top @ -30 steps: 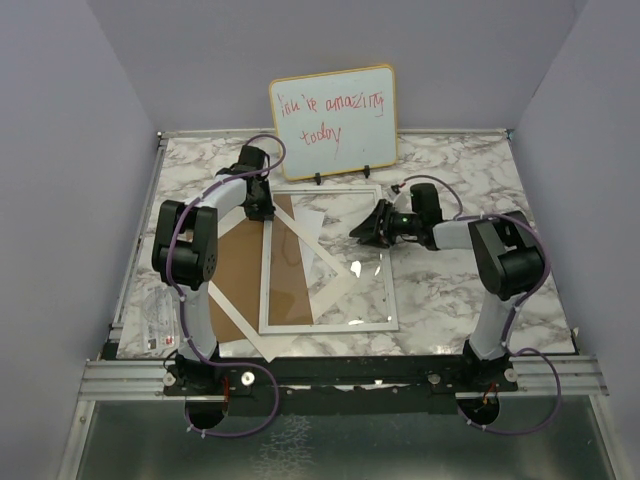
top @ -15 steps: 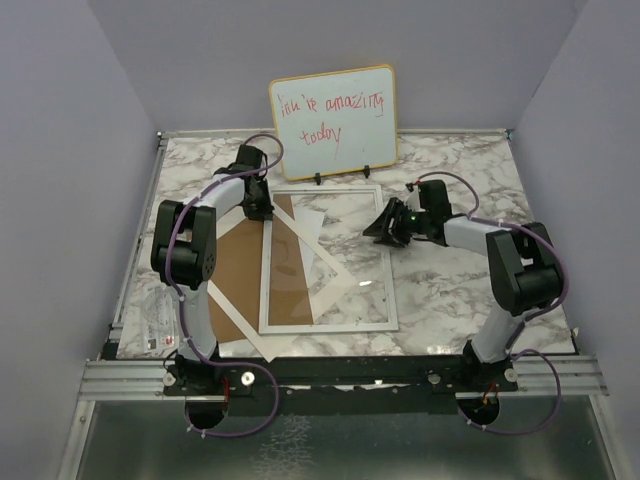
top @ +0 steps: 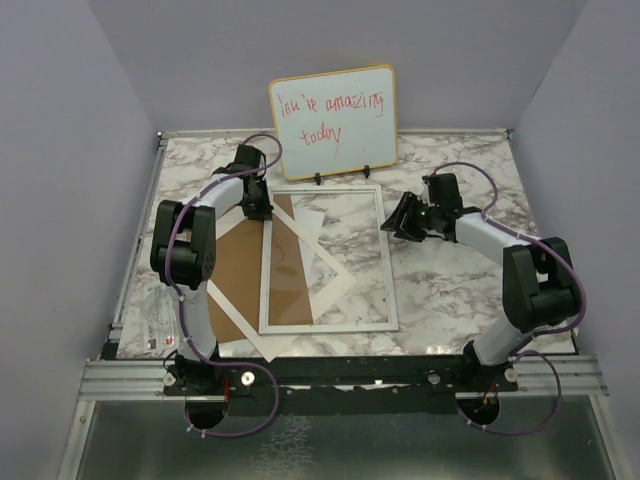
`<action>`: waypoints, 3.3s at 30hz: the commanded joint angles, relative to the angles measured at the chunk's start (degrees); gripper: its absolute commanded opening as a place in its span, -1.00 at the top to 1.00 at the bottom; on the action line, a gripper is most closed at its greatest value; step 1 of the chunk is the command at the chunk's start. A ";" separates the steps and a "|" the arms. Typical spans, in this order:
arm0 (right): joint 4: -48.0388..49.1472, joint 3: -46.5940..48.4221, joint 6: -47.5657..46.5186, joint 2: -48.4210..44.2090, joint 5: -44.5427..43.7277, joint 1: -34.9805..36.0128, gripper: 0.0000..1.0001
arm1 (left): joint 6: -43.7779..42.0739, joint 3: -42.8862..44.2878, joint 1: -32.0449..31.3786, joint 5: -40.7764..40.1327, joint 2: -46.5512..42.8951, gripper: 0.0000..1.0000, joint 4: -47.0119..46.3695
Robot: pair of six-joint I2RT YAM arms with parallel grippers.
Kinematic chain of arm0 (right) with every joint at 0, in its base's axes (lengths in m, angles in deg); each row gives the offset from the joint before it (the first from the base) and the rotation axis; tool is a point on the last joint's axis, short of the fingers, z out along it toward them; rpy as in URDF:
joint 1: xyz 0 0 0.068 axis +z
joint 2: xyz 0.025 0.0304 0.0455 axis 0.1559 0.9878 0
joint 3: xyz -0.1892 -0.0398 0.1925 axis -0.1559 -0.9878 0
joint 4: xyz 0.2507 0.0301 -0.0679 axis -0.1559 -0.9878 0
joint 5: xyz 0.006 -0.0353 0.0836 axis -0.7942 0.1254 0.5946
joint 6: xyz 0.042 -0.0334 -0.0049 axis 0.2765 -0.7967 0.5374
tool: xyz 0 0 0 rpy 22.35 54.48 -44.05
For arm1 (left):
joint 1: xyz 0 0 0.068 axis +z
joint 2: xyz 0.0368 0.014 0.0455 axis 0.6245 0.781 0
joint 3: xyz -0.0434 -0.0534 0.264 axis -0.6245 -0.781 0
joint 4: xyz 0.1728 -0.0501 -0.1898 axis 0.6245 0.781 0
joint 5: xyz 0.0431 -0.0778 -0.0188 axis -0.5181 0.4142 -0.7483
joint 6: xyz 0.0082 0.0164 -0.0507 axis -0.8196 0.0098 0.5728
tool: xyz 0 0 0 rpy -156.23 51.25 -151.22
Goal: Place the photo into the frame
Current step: Place the photo frame item in the photo frame, then move the photo frame to the center of the board.
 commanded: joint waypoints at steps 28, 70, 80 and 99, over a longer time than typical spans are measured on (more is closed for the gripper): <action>-10.08 2.87 -9.42 6.36 6.19 0.38 -0.07 | 2.37 -0.93 0.29 12.06 -2.40 -0.38 3.03; -9.93 -1.45 -3.33 -0.97 -10.42 -5.41 0.00 | 12.21 5.05 -17.78 22.23 2.95 -0.26 -2.59; -15.83 4.25 -3.31 -5.94 -19.40 -5.41 -0.17 | 6.95 5.43 -10.30 9.65 -4.72 -0.75 5.97; -6.64 10.78 -3.57 -2.63 1.22 1.93 -0.16 | 11.44 -21.49 3.08 -20.28 -30.37 -0.98 20.24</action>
